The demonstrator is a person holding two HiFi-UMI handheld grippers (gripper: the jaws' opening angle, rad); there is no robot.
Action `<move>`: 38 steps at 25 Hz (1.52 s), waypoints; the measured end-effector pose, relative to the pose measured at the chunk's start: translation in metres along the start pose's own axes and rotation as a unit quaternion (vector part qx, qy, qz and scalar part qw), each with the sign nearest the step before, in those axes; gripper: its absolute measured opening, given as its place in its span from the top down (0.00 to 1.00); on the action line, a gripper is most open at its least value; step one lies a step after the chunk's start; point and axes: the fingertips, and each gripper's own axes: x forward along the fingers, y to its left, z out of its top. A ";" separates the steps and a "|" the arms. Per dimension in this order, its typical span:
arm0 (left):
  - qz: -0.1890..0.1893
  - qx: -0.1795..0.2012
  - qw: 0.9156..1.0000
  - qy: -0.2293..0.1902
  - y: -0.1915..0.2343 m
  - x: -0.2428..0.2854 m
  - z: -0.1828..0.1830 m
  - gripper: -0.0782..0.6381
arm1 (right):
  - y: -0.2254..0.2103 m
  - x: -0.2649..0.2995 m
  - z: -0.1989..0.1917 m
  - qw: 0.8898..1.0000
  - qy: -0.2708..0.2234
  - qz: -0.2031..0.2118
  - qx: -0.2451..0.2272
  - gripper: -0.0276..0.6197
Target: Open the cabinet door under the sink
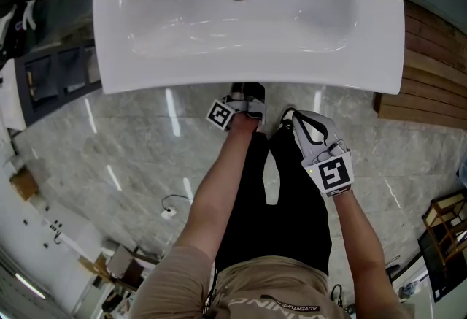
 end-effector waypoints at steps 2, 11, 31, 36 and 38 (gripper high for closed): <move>-0.001 -0.001 1.000 -0.004 0.000 0.000 0.000 0.75 | 0.001 0.001 0.001 1.000 -0.001 0.001 0.001 0.95; 0.000 -0.009 0.999 -0.051 0.001 0.000 -0.001 0.75 | -0.001 0.000 0.003 1.000 -0.009 0.000 0.005 0.95; 0.023 0.042 0.998 0.038 -0.001 -0.014 -0.005 0.75 | 0.003 -0.022 -0.019 1.000 -0.001 0.000 0.011 0.95; 0.017 0.041 0.998 0.048 0.003 -0.026 -0.005 0.75 | -0.002 -0.026 -0.029 1.000 0.004 0.006 0.013 0.95; 0.014 0.050 0.997 0.057 0.004 -0.032 -0.004 0.75 | -0.004 -0.025 -0.034 1.000 0.007 0.010 0.014 0.95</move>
